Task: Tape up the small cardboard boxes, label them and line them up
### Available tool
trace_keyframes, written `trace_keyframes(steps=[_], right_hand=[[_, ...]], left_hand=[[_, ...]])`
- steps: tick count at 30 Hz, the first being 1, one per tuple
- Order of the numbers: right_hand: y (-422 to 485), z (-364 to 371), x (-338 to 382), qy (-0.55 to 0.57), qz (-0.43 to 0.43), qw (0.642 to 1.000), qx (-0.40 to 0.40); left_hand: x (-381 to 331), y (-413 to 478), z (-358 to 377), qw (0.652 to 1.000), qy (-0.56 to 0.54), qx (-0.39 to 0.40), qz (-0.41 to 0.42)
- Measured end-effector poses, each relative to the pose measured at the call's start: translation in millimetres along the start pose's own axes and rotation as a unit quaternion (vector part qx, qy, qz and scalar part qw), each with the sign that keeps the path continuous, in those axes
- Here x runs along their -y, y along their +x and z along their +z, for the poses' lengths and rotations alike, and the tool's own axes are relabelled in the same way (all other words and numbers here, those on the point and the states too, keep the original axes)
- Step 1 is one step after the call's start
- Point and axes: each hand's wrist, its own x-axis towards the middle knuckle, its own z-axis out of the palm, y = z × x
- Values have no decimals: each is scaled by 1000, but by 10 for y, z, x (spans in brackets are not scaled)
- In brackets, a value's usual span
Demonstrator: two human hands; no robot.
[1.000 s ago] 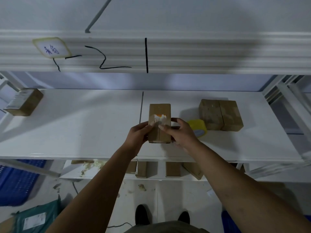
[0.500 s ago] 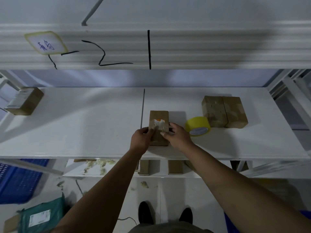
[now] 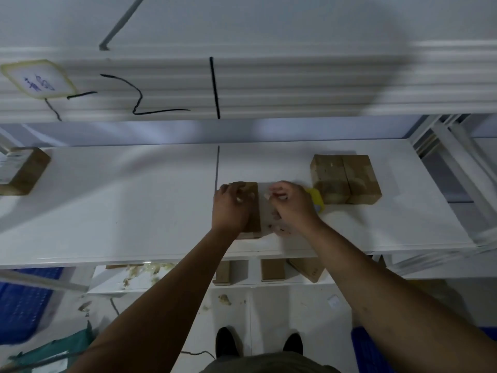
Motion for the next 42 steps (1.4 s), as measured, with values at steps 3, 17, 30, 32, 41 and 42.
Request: trace_keyframes(steps=[3,17,30,32,41,42], right_hand=[[70,-281,15,-36,-42,996,-71],[212,-634,-398,-214,21,976,41],[170,-787,-208,-241,4,968,74],[186,-840,-149,-244,-1,966,89],[245,-861,3,-238,4,967,86],[258,-866,12,-236,6,968,88]], left_hand=[[-265,99,152,996,37,61,63],[-573,396,829,920,251,294,69],[-460,469,847,930,250,254,93],[-427,479,821,933,237,251,96],[-276,448,762,969,88,222,57],[-274,462,748,970,81,222,61]])
